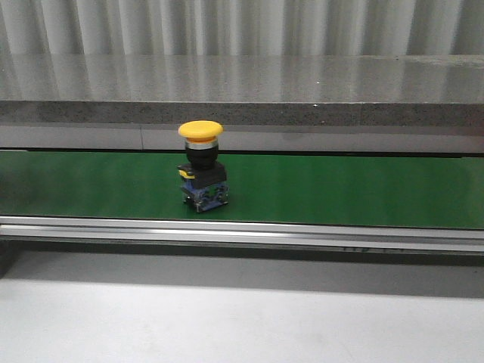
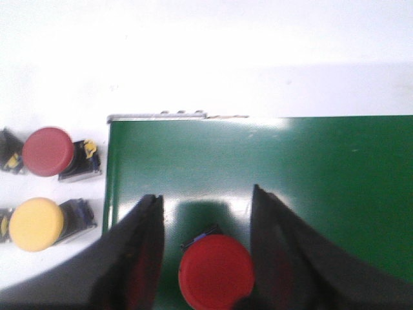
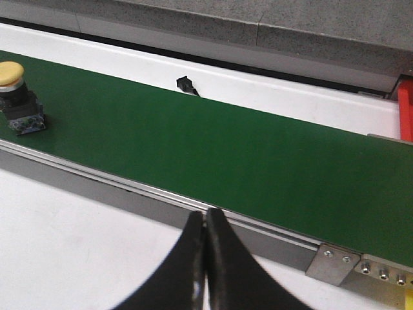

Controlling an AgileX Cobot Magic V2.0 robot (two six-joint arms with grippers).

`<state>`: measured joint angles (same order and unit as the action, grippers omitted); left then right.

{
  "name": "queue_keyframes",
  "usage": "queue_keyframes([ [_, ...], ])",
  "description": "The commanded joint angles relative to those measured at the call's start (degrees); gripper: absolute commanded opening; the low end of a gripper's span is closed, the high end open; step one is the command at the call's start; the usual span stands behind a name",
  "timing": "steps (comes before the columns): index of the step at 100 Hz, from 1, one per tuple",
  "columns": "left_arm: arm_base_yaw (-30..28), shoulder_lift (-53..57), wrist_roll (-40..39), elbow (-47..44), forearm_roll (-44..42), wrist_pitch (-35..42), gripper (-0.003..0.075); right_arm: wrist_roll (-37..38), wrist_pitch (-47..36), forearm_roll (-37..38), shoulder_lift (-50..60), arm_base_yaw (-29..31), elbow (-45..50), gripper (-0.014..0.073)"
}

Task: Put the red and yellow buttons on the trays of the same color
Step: 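Place the red button on the belt with the left gripper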

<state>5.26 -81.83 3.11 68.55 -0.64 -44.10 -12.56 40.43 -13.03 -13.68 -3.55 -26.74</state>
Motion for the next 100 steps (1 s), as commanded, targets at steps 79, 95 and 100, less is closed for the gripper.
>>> queue_keyframes([
  [79, 3.7, 49.4, 0.1, -31.4, 3.9, 11.9, -0.0020, 0.0, -3.4, -0.2, -3.8, -0.1, -2.5, -0.0066],
  [95, 3.7, 54.5, 0.1, -34.2, 4.0, 10.6, -0.0020, 0.1, -1.6, -0.2, -11.9, -0.2, -7.5, -0.0066],
  [100, 3.7, 55.5, 0.1, -34.6, 4.0, 10.6, -0.0020, 0.1, -0.4, -0.2, -14.6, -0.3, -9.4, -0.0064],
])
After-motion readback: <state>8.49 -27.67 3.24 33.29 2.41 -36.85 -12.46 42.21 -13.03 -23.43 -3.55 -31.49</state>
